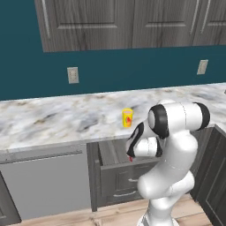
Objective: Pick up the straw from the left drawer and put it inside the smoothie cup.
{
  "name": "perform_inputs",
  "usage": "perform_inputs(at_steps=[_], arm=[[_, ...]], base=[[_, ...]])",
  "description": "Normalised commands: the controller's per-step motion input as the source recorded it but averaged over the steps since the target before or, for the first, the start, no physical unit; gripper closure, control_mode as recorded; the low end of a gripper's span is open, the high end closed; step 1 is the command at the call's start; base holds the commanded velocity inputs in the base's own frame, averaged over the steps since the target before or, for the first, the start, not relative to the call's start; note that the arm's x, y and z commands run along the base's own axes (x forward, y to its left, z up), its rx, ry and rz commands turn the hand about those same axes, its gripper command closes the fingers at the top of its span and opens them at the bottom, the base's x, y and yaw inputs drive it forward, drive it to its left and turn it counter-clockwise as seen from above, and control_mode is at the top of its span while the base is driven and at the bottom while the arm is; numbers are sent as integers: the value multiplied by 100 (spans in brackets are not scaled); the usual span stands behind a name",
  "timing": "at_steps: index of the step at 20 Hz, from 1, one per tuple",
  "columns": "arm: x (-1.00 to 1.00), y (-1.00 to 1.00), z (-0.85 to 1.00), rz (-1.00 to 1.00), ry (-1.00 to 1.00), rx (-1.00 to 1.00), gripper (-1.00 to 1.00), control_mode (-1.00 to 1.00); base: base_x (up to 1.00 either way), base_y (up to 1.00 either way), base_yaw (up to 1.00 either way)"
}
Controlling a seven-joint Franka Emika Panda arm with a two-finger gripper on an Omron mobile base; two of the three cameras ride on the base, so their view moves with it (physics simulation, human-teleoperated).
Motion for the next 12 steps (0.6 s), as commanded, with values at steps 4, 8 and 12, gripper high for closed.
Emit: perform_inputs(at_steps=[4, 8, 12], arm=[[28, 0, -38, 0, 1, 0, -100, -100], [19, 0, -18, 0, 12, 0, -100, -100], [1, 0, -24, 0, 12, 0, -100, -100]], base=[[0, 0, 0], [0, 0, 0], [0, 0, 0]])
